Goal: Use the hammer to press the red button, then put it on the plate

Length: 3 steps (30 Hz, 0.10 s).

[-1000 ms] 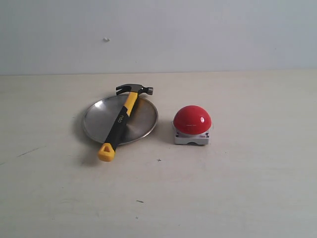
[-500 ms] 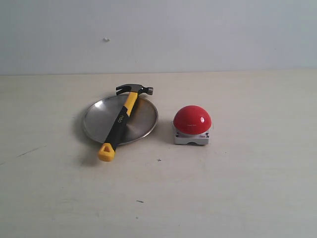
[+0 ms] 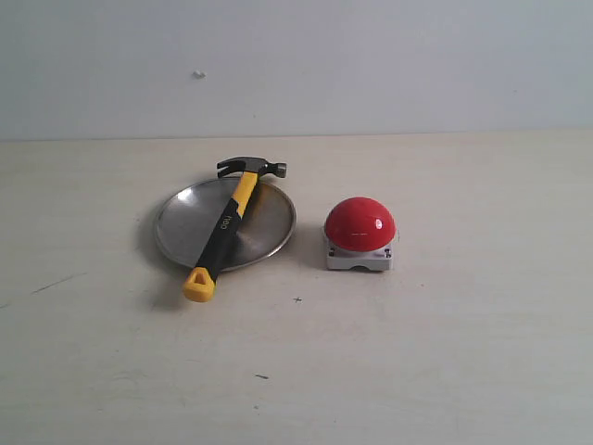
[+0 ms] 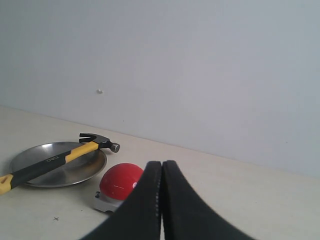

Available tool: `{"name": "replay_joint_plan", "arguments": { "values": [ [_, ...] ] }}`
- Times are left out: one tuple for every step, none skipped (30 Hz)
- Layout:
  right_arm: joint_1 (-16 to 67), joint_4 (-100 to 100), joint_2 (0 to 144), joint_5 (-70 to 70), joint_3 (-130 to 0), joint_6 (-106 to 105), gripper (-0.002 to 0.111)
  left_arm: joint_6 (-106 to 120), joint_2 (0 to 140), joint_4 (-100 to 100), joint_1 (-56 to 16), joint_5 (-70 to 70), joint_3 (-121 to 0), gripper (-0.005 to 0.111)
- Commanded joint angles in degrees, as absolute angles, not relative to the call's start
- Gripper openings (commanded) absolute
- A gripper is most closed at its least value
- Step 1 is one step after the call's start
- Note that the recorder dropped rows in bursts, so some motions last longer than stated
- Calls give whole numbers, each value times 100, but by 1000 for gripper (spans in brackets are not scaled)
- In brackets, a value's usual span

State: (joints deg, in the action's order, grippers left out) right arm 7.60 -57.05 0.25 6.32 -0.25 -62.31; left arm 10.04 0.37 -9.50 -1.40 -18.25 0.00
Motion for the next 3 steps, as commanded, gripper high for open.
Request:
{"name": "replay_joint_plan", "arguments": {
  "values": [
    [722,-5705,0,614,0,-6231,0,1030,0,-928,-131,-1822,0,0],
    [722,-5705,0,614,0,-6231,0,1030,0,-928,-131,-1822,0,0],
    [722,-5705,0,614,0,-6231,0,1030,0,-928,-131,-1822,0,0]
  ]
}}
